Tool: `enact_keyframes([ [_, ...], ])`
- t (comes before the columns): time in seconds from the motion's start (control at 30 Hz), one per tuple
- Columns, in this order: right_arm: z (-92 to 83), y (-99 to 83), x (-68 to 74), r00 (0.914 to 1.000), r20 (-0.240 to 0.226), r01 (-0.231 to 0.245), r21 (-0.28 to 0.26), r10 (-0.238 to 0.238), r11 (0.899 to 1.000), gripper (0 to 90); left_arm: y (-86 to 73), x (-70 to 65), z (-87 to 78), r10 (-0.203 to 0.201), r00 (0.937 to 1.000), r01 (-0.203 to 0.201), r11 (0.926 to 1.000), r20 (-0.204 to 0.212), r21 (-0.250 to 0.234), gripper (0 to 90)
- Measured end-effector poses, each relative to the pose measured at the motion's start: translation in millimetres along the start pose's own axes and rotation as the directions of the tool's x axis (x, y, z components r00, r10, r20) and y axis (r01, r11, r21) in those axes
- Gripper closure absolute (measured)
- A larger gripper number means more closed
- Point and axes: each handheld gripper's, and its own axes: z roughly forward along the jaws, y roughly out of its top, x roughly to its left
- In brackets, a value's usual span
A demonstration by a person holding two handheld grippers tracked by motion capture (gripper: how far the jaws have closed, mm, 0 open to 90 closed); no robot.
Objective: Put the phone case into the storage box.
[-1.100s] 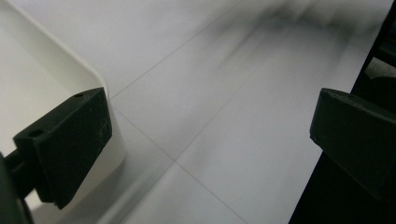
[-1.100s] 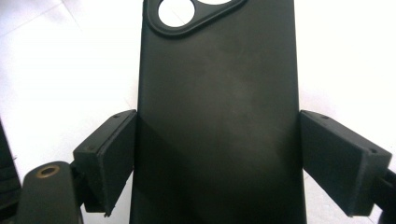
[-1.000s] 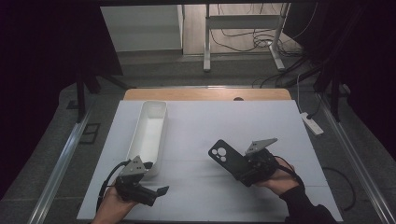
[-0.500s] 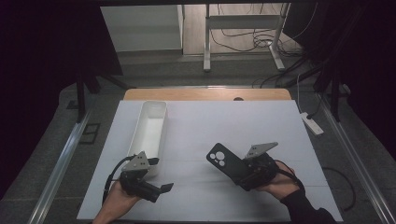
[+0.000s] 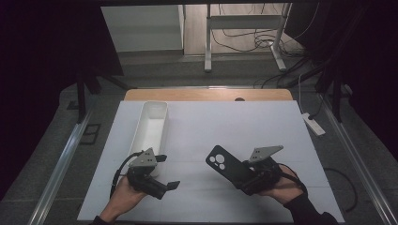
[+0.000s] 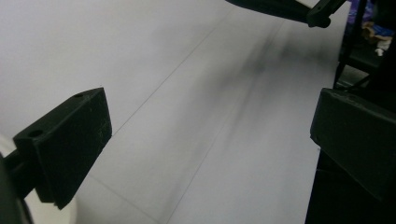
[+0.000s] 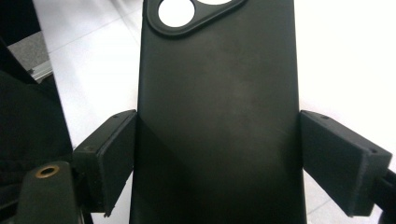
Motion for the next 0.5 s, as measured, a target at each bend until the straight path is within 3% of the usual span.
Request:
enact_keyframes([
  [0.17, -2.1, 1.0, 4.3, 0.9999, -0.003, 0.013, -0.019, -0.013, 1.0, 15.5, 8.6, 0.2, 7.5, 0.035, 0.9994, -0.035, 0.9993, 0.006, 0.009, 0.0],
  [0.27, -4.2, 1.6, 5.6, 0.9998, -0.013, 0.012, -0.036, -0.012, 0.999, 15.5, 12.1, 2.8, 9.8, 0.033, 0.9988, -0.033, 0.9994, 0.037, -0.012, 0.0],
  [0.5, -6.6, 2.2, 8.1, 0.9994, -0.029, 0.014, -0.051, -0.016, 0.999, 15.4, 19.6, 5.1, 16.6, 0.054, 0.9967, -0.053, 0.9985, 0.062, -0.017, 0.0],
])
